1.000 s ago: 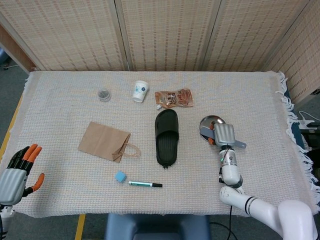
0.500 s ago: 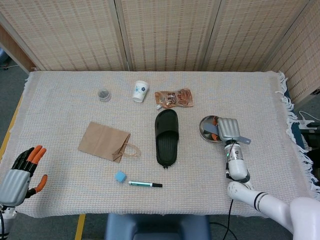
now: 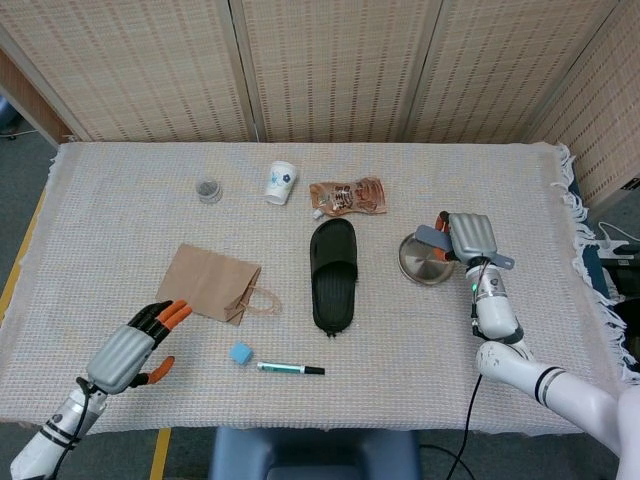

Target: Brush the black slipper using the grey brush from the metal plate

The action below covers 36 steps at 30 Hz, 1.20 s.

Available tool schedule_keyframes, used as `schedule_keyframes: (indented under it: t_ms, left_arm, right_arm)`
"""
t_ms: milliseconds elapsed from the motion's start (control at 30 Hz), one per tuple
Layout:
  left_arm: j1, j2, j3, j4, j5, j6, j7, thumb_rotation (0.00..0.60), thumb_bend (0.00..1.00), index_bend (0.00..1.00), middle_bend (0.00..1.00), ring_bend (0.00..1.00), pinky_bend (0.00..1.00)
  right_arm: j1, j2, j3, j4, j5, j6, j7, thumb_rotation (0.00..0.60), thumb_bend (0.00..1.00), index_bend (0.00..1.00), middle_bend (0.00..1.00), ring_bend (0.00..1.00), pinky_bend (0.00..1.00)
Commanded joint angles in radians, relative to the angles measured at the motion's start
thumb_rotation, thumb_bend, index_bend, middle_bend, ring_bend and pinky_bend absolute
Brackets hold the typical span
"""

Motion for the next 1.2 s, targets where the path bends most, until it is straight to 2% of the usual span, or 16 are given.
schedule_keyframes:
  t_ms: [33, 200, 700, 1200]
  left_arm:
    - [-0.151, -0.058, -0.042, -0.042, -0.032, -0.192, 0.019, 0.600, 0.48, 0.00, 0.00, 0.00, 0.10]
    - [-0.250, -0.156, -0.079, 0.008, -0.099, -0.322, 0.033, 0.600, 0.49, 0.00, 0.00, 0.00, 0.10]
    - [-0.439, -0.362, -0.117, 0.182, -0.163, -0.474, -0.032, 0.600, 0.49, 0.00, 0.00, 0.00, 0.09]
    - [-0.554, -0.486, -0.110, 0.330, -0.193, -0.539, -0.077, 0.600, 0.49, 0.00, 0.00, 0.00, 0.08]
  right_arm:
    - [0.018, 0.013, 0.011, -0.013, 0.026, -0.023, 0.009, 0.600, 0.37, 0.84, 0.60, 0.51, 0.66]
    - [0.054, 0.017, 0.023, -0.035, 0.059, -0.041, 0.014, 0.600, 0.37, 0.84, 0.60, 0.51, 0.66]
    - [0.164, -0.082, -0.005, 0.030, 0.127, -0.082, -0.008, 0.600, 0.37, 0.84, 0.60, 0.51, 0.66]
    - [0.206, -0.115, -0.012, 0.071, 0.142, -0.092, 0.026, 0.600, 0.37, 0.84, 0.61, 0.51, 0.66]
